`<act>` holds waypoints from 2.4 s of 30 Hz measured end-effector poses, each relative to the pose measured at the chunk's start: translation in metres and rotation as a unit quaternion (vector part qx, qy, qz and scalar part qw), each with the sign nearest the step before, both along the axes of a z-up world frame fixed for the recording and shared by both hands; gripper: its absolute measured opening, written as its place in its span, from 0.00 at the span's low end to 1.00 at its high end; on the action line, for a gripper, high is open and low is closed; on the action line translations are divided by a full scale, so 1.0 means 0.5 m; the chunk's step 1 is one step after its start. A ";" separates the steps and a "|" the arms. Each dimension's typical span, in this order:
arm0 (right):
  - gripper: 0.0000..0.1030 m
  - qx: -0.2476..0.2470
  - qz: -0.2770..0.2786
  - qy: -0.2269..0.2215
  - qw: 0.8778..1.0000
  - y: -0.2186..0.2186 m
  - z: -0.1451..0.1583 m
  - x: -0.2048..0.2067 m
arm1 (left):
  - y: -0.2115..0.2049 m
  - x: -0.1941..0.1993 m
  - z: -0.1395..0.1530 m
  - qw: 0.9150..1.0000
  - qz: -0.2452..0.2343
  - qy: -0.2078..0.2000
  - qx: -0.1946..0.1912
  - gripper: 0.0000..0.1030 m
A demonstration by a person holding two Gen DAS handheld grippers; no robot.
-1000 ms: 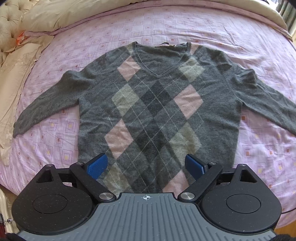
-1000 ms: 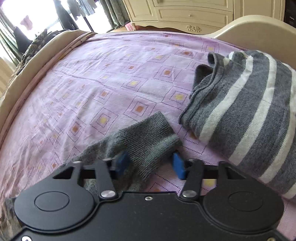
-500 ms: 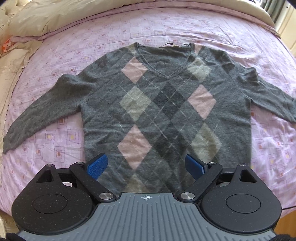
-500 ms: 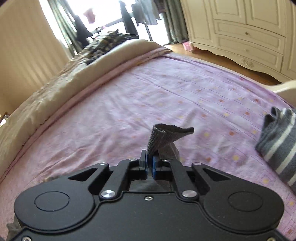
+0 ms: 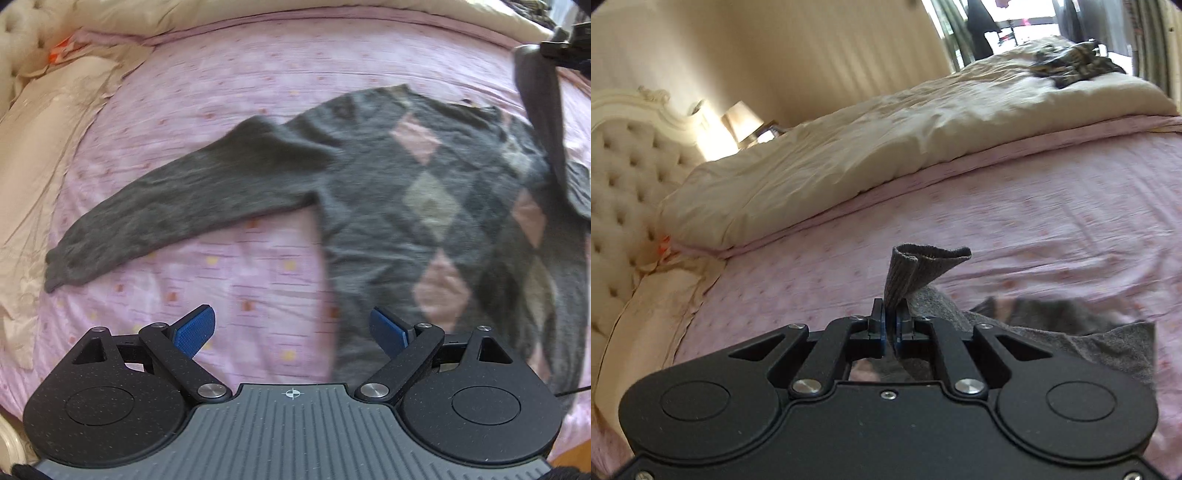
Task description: Fold small clothes
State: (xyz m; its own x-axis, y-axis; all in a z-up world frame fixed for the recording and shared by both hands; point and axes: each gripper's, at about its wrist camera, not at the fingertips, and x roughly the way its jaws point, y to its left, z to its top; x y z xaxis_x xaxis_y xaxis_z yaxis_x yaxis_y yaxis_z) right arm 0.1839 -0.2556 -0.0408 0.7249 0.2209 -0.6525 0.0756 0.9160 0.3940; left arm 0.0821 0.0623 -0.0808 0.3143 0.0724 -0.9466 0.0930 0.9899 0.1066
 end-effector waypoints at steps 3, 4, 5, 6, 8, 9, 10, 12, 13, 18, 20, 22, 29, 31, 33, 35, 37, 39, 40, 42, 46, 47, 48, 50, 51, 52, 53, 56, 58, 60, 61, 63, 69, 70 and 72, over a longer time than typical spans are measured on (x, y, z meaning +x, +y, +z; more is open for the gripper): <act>0.11 -0.012 0.057 0.021 0.998 0.109 -0.056 0.037 | 0.050 0.009 -0.008 1.000 0.021 0.002 0.003 0.88; 0.11 -0.019 0.074 0.030 0.997 0.140 -0.076 0.048 | 0.065 0.013 -0.011 1.000 0.027 0.002 0.004 0.88; 0.11 -0.028 0.088 0.039 0.995 0.172 -0.094 0.053 | 0.077 0.017 -0.014 0.999 0.033 0.002 0.005 0.88; 0.12 -0.038 0.102 0.049 0.993 0.206 -0.110 0.053 | 0.088 0.020 -0.017 0.999 0.037 0.002 0.005 0.88; 0.20 -0.038 0.132 0.060 0.989 0.245 -0.140 0.053 | 0.105 0.028 -0.022 0.999 0.046 0.000 0.004 0.89; 0.24 -0.036 0.142 0.063 0.987 0.253 -0.148 0.051 | 0.112 0.034 -0.025 0.999 0.050 0.000 0.002 0.89; 0.39 -0.033 0.153 0.065 0.986 0.258 -0.153 0.046 | 0.119 0.039 -0.029 0.999 0.054 -0.001 0.001 0.89; 0.58 -0.045 0.166 0.055 0.984 0.279 -0.147 0.023 | 0.128 0.049 -0.036 0.998 0.059 0.000 -0.003 0.89; 0.62 -0.055 0.169 0.052 0.983 0.274 -0.147 0.015 | 0.133 0.052 -0.039 0.998 0.060 -0.001 -0.006 0.89; 0.62 -0.091 0.125 0.085 0.984 0.211 -0.155 -0.025 | 0.119 0.077 -0.052 0.999 0.045 -0.007 -0.012 0.88; 0.62 -0.090 0.086 0.103 0.987 0.154 -0.160 -0.052 | 0.099 0.092 -0.049 0.999 0.031 -0.017 -0.017 0.88; 0.62 -0.091 0.051 0.118 0.987 0.101 -0.164 -0.081 | 0.069 0.110 -0.046 0.999 0.016 -0.026 -0.028 0.88; 0.62 -0.116 -0.017 0.162 0.980 -0.031 -0.183 -0.159 | -0.074 0.190 -0.061 0.996 -0.040 -0.048 -0.067 0.88; 0.62 -0.117 -0.023 0.169 0.978 -0.048 -0.192 -0.163 | -0.117 0.215 -0.080 0.995 -0.054 -0.050 -0.061 0.89; 0.62 -0.119 -0.019 0.171 0.978 -0.060 -0.202 -0.160 | -0.151 0.238 -0.102 0.996 -0.063 -0.050 -0.049 0.89; 0.62 -0.124 -0.002 0.168 0.978 -0.063 -0.209 -0.152 | -0.174 0.256 -0.127 0.996 -0.064 -0.043 -0.036 0.89; 0.62 -0.123 0.018 0.163 0.979 -0.067 -0.218 -0.143 | -0.184 0.272 -0.157 0.998 -0.060 -0.025 -0.019 0.88; 0.62 -0.118 0.037 0.160 0.979 -0.069 -0.229 -0.132 | -0.186 0.282 -0.187 0.999 -0.054 0.002 -0.003 0.88; 0.62 -0.120 0.042 0.162 0.979 -0.074 -0.235 -0.126 | -0.184 0.283 -0.202 0.999 -0.050 0.015 0.000 0.90; 0.62 -0.130 0.032 0.179 0.975 -0.091 -0.252 -0.118 | -0.167 0.276 -0.206 0.999 -0.037 0.003 -0.021 0.92; 0.59 -0.128 -0.047 0.188 0.973 -0.159 -0.278 -0.133 | -0.144 0.269 -0.213 0.999 -0.032 0.002 -0.043 0.95; 0.58 -0.114 -0.055 0.187 0.974 -0.170 -0.277 -0.135 | -0.141 0.270 -0.215 0.999 -0.033 0.001 -0.042 1.00; 0.58 -0.108 -0.058 0.190 0.974 -0.172 -0.273 -0.136 | -0.140 0.271 -0.218 0.999 -0.033 0.002 -0.038 1.00; 0.60 -0.116 -0.053 0.196 0.972 -0.162 -0.263 -0.134 | -0.141 0.278 -0.218 0.999 -0.031 0.001 -0.043 1.00; 0.62 -0.116 -0.051 0.195 0.973 -0.154 -0.256 -0.135 | -0.141 0.279 -0.218 0.999 -0.030 0.002 -0.043 1.00; 0.64 -0.116 -0.053 0.192 0.973 -0.147 -0.250 -0.137 | -0.141 0.278 -0.217 0.999 -0.031 0.002 -0.042 1.00; 0.68 -0.112 -0.057 0.187 0.974 -0.140 -0.242 -0.142 | -0.145 0.279 -0.213 0.999 -0.031 0.000 -0.044 1.00; 0.78 -0.103 -0.066 0.173 0.977 -0.122 -0.223 -0.157 | -0.130 0.260 -0.199 0.998 -0.031 -0.005 -0.060 0.99; 0.80 -0.096 -0.060 0.169 0.979 -0.106 -0.209 -0.167 | -0.106 0.234 -0.184 0.997 -0.021 -0.020 -0.078 0.99; 0.86 -0.099 -0.053 0.165 0.980 -0.083 -0.198 -0.176 | -0.068 0.205 -0.170 0.995 -0.001 -0.034 -0.093 0.99; 0.87 -0.101 -0.048 0.159 0.981 -0.072 -0.193 -0.182 | -0.044 0.191 -0.165 0.994 0.014 -0.038 -0.099 0.99; 0.88 -0.109 -0.040 0.152 0.982 -0.047 -0.184 -0.190 | 0.015 0.164 -0.158 0.991 0.054 -0.045 -0.111 0.99; 0.90 -0.112 -0.021 0.129 0.985 0.024 -0.165 -0.203 | 0.230 0.098 -0.149 0.971 0.196 -0.074 -0.112 0.99; 0.90 -0.110 -0.019 0.128 0.985 0.038 -0.161 -0.205 | 0.267 0.088 -0.149 0.966 0.219 -0.080 -0.107 0.99; 0.90 -0.105 -0.014 0.130 0.986 0.059 -0.157 -0.202 | 0.338 0.075 -0.150 0.955 0.261 -0.093 -0.103 0.99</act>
State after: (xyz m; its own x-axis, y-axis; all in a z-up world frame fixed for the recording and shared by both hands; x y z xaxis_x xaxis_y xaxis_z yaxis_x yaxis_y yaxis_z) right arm 0.0828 -0.2261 -0.1191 0.5311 0.0445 -0.8462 0.1751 0.9713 0.1609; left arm 0.1196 0.2313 -0.1559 0.4498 0.0838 -0.8892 -0.4209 0.8980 -0.1282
